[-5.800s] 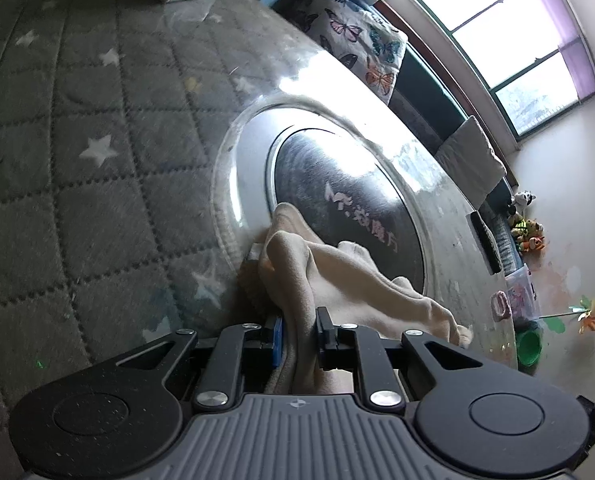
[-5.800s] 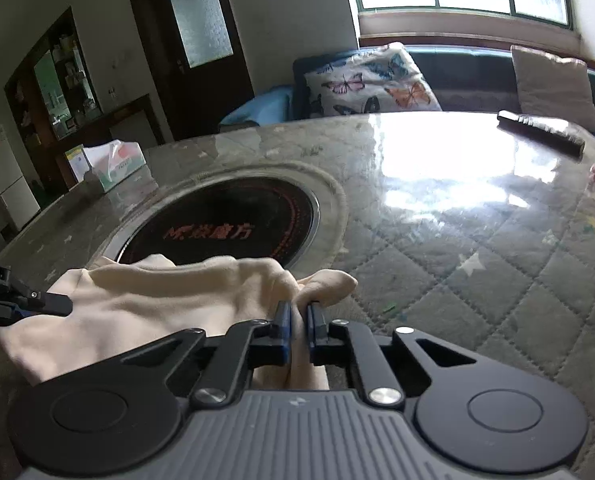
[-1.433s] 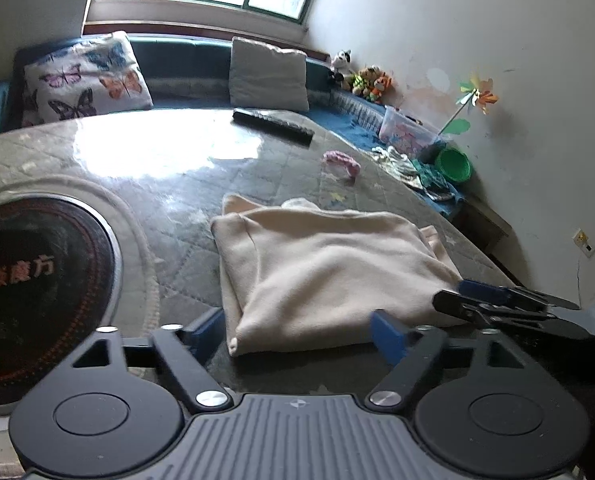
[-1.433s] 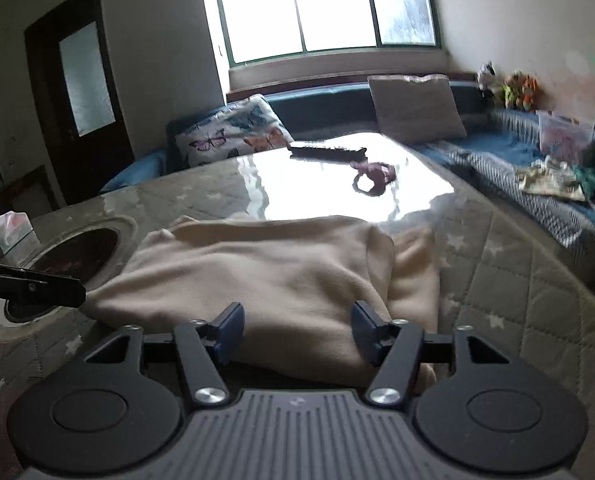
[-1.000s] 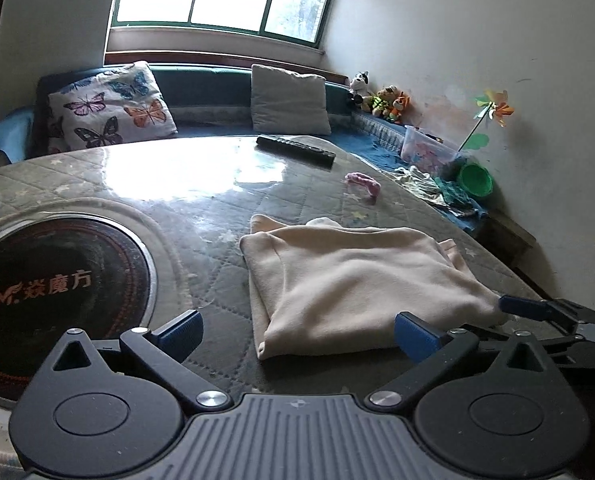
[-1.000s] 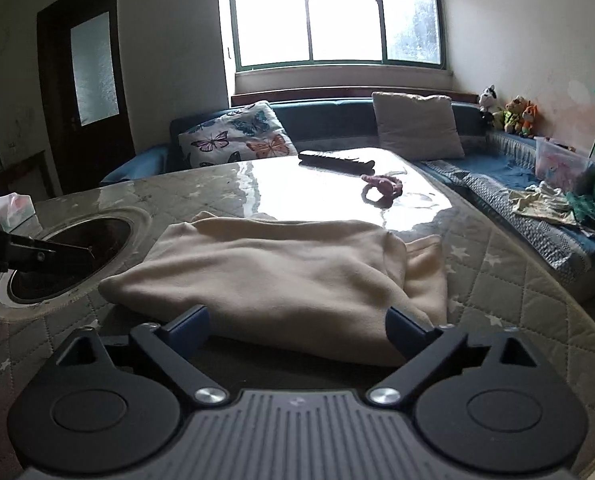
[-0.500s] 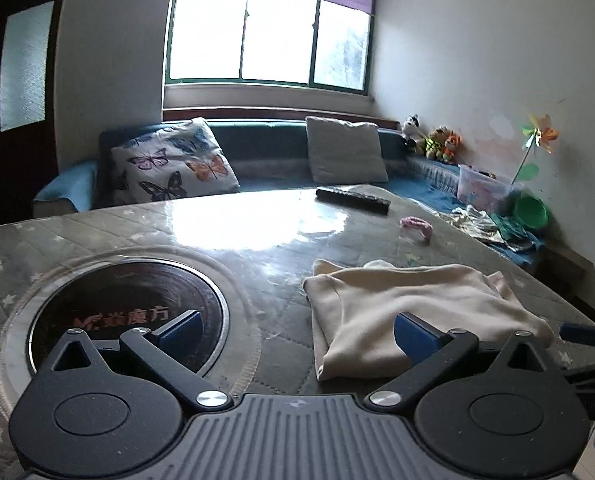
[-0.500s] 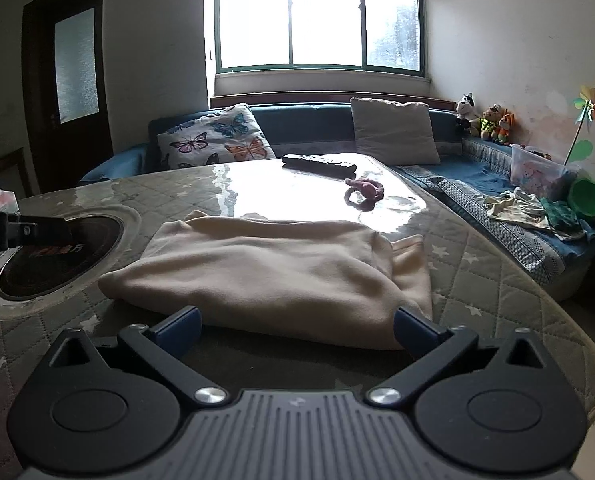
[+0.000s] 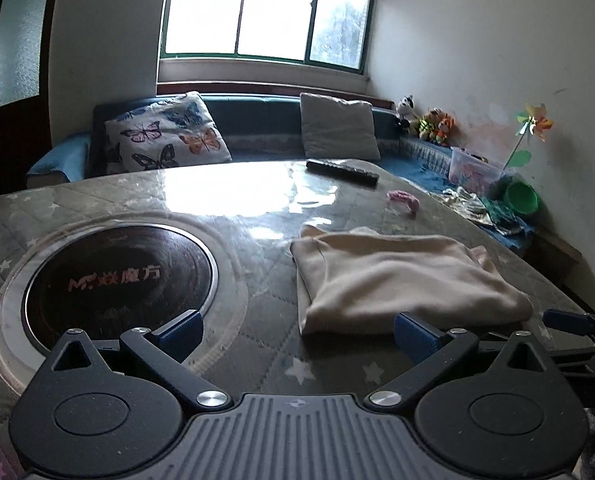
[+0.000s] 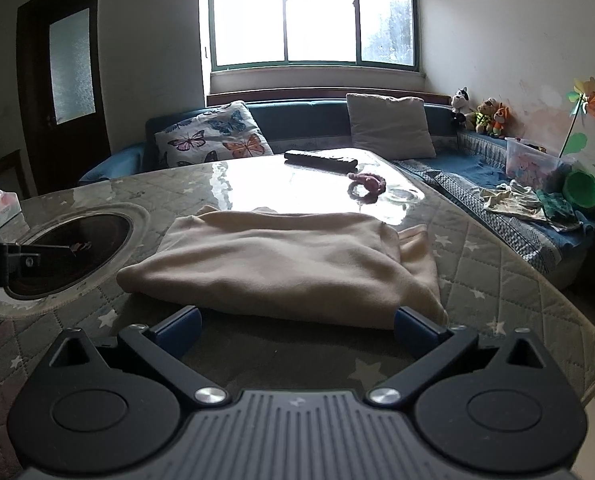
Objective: Fold clothes
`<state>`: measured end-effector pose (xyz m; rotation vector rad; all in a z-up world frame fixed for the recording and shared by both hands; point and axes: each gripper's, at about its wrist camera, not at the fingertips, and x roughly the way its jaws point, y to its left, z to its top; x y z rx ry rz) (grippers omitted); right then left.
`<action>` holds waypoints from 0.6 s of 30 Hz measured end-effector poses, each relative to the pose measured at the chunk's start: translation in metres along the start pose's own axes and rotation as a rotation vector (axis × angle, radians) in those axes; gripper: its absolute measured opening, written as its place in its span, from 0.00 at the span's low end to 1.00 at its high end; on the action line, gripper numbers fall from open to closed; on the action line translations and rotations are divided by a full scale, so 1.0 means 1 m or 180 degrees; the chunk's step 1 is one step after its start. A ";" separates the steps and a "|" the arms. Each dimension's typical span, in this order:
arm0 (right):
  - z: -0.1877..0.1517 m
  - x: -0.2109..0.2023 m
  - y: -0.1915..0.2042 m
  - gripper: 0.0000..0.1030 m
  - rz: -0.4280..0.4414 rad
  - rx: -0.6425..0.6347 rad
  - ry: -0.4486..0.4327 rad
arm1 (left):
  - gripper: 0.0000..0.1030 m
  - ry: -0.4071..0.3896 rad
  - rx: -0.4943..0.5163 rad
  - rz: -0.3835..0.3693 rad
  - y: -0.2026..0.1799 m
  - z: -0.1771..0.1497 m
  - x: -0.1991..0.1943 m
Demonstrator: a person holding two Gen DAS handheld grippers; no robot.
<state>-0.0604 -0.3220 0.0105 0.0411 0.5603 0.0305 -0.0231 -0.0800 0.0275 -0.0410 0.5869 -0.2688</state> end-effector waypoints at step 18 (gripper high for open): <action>-0.010 -0.010 0.005 1.00 -0.0047 0.0058 0.0057 | 1.00 0.0288 0.0181 -0.0009 -0.017 -0.018 0.004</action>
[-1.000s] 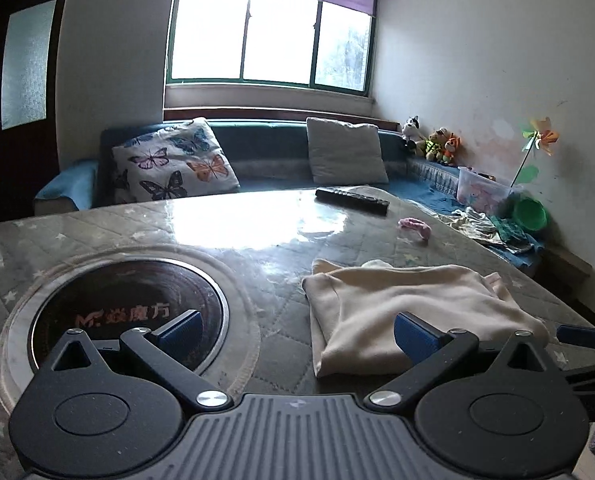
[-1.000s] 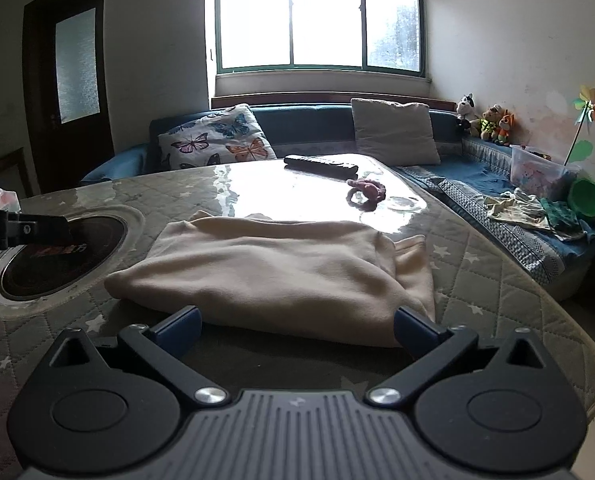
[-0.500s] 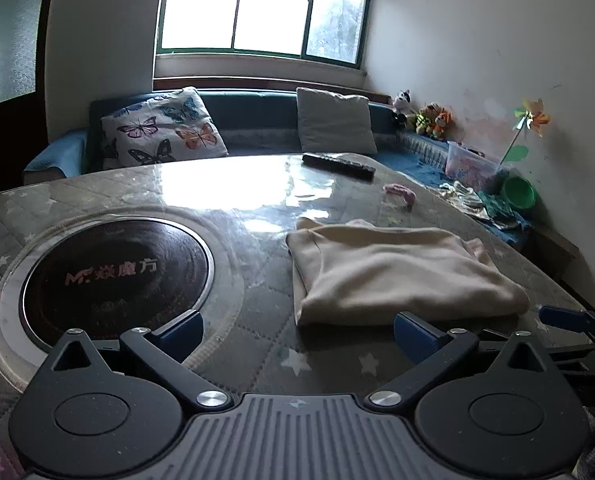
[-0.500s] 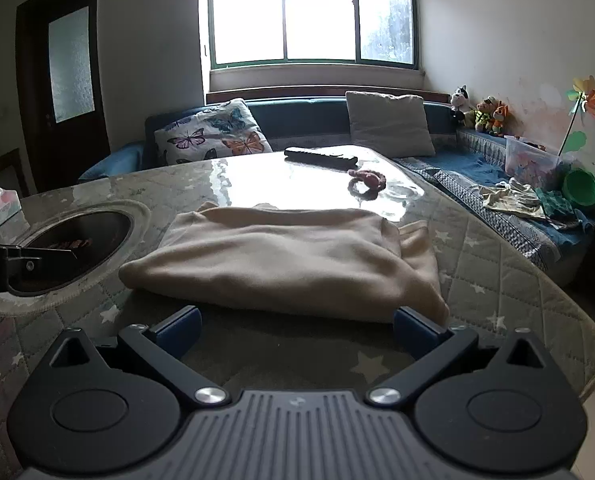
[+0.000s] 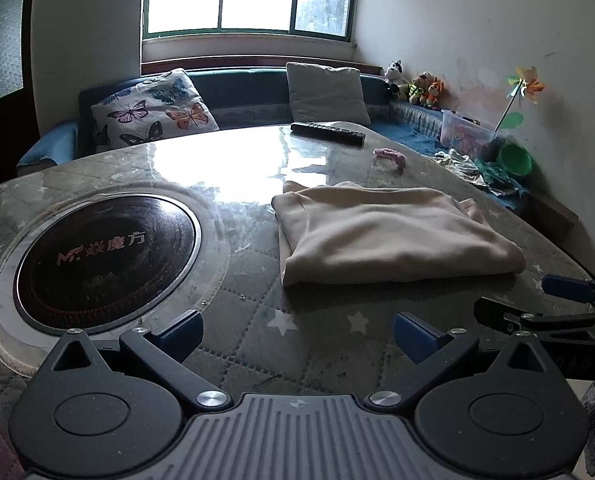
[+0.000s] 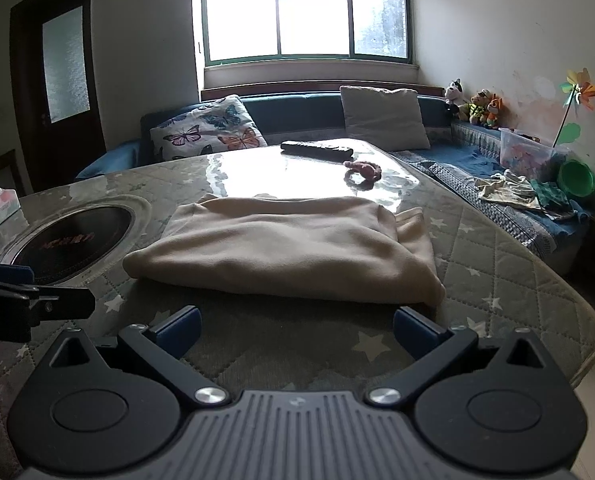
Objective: Fold clothes
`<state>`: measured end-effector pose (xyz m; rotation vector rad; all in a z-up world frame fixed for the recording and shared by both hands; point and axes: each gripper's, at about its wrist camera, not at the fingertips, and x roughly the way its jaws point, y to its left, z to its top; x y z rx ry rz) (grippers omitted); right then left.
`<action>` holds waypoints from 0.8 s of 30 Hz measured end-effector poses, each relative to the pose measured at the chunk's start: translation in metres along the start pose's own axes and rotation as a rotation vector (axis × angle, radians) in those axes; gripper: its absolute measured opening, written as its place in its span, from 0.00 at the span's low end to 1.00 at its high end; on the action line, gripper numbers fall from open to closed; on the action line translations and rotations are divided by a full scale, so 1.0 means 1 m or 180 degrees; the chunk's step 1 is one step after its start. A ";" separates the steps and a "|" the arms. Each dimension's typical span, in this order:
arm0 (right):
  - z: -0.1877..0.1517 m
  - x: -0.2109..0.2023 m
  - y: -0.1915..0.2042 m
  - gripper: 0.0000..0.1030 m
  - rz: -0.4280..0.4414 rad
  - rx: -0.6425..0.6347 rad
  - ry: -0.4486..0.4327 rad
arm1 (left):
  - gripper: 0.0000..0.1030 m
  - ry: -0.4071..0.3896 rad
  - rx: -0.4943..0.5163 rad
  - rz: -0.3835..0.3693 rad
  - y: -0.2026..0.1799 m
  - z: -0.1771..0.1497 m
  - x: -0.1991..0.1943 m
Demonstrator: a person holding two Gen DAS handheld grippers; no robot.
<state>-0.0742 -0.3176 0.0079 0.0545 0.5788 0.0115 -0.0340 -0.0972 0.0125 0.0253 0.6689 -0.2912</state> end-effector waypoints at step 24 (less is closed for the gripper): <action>-0.003 0.006 0.000 1.00 0.0004 0.0044 0.0053 | 1.00 0.0096 0.0079 -0.0042 -0.008 -0.002 0.009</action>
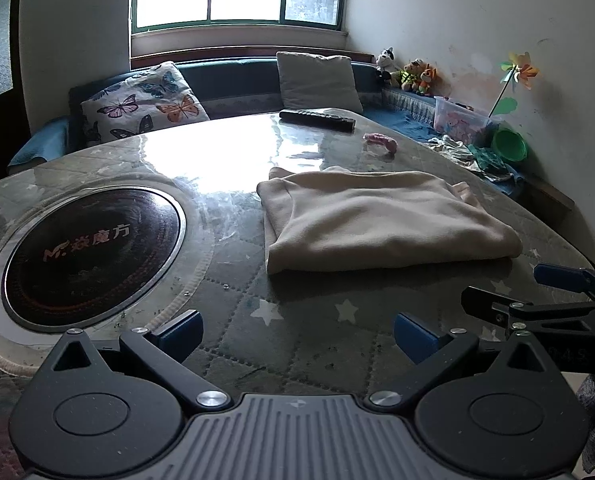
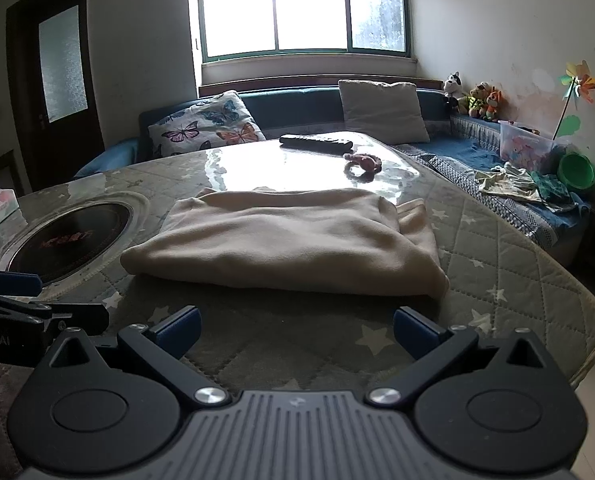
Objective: Fold clothes
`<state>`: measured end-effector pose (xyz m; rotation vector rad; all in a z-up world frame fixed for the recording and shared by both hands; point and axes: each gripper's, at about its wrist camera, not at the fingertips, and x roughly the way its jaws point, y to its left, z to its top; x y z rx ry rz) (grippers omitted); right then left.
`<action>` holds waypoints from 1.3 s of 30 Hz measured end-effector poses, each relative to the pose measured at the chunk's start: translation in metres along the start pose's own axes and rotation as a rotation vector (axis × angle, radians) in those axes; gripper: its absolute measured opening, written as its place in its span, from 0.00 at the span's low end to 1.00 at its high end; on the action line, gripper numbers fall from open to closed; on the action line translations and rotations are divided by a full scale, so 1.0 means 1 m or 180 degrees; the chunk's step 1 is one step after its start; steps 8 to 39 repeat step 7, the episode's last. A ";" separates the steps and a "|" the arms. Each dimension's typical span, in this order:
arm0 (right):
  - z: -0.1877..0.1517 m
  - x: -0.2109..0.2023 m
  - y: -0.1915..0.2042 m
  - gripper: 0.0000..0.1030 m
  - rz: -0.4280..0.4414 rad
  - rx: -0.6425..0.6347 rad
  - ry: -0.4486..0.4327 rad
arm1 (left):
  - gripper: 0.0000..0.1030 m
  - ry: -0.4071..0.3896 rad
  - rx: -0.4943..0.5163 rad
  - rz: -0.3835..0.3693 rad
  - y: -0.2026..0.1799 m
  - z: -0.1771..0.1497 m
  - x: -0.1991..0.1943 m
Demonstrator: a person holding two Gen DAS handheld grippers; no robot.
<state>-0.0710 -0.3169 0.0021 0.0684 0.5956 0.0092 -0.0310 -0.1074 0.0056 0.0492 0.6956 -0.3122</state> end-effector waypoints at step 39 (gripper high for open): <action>0.001 0.003 0.001 1.00 0.0006 -0.0004 0.0020 | 1.00 0.0005 0.0030 -0.0025 -0.001 0.002 0.002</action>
